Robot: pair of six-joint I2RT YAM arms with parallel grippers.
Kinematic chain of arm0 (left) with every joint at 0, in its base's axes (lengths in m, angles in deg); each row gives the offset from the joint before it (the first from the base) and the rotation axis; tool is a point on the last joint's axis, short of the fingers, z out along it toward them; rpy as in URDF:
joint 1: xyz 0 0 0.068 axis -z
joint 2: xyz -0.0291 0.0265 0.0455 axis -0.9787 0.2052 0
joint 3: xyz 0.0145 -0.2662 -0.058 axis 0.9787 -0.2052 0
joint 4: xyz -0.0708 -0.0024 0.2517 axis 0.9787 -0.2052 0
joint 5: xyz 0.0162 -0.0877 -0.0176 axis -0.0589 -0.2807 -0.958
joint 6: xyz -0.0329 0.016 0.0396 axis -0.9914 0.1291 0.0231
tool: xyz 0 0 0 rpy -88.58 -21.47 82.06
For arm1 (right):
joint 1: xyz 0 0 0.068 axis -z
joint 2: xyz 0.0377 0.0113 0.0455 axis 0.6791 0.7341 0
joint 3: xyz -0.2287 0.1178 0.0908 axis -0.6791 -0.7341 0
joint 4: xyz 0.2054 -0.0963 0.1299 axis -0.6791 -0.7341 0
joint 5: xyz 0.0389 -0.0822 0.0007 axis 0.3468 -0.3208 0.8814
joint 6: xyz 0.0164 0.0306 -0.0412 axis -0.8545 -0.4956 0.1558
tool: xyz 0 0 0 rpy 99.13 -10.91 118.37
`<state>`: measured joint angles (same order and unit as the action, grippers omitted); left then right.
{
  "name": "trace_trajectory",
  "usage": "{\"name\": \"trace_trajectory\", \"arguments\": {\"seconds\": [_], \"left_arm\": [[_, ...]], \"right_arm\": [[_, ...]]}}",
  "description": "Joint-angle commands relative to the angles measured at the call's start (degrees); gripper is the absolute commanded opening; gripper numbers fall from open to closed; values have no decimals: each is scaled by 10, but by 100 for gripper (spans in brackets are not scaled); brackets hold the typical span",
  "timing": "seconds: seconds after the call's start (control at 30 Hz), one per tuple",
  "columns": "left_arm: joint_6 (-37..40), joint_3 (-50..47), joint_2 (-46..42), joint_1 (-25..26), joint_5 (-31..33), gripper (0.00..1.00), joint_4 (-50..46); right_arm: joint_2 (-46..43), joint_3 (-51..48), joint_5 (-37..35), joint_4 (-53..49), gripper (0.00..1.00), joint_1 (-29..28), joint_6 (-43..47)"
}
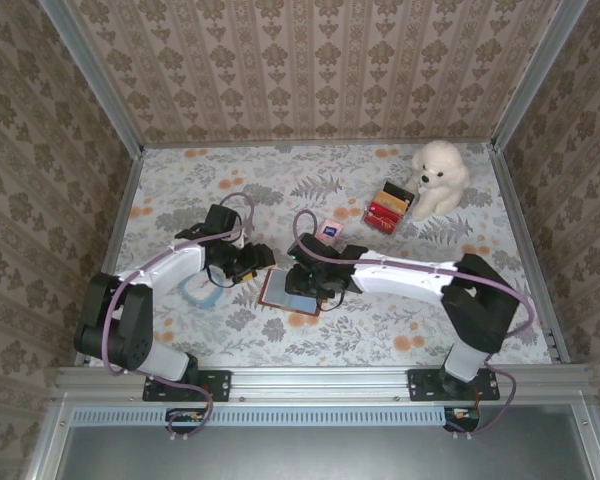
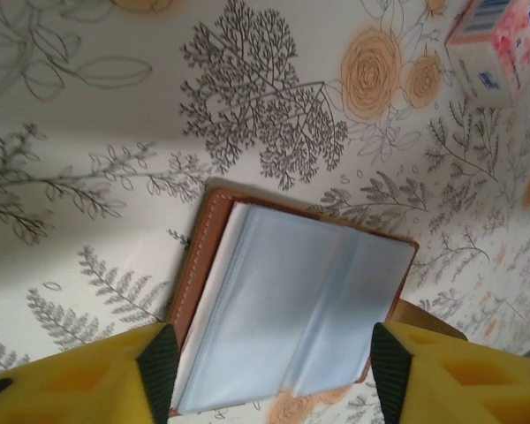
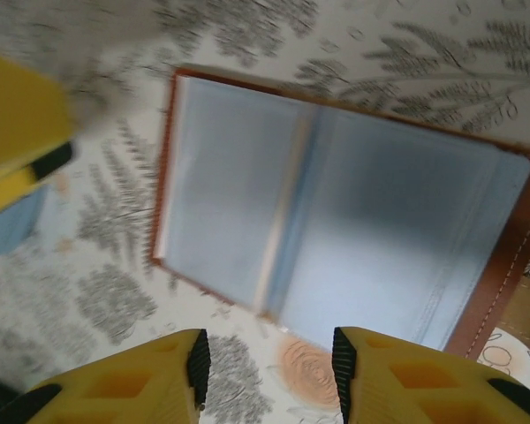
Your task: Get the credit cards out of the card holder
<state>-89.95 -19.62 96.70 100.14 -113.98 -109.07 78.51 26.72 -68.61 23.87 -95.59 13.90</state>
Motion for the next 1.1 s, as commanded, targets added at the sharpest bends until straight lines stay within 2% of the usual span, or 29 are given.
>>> {"name": "trace_trajectory", "arguments": {"seconds": [0.0,0.3,0.5,0.8,1.07], "left_arm": [[49,16,12,-4,-26,56,-39],[81,26,60,1,-57,34,-32],[91,43,102,9,-51,29,-35],[98,53,133,14,-49,28,-36],[101,50,150,17,-30,34,-39]], "right_arm": [[22,-3,-21,9,45,0,-70],[56,7,-41,-26,45,13,-74],[78,13,-28,-33,45,20,-61],[92,6,-15,-30,45,24,-60],[92,1,-12,-30,45,25,-57]]}}
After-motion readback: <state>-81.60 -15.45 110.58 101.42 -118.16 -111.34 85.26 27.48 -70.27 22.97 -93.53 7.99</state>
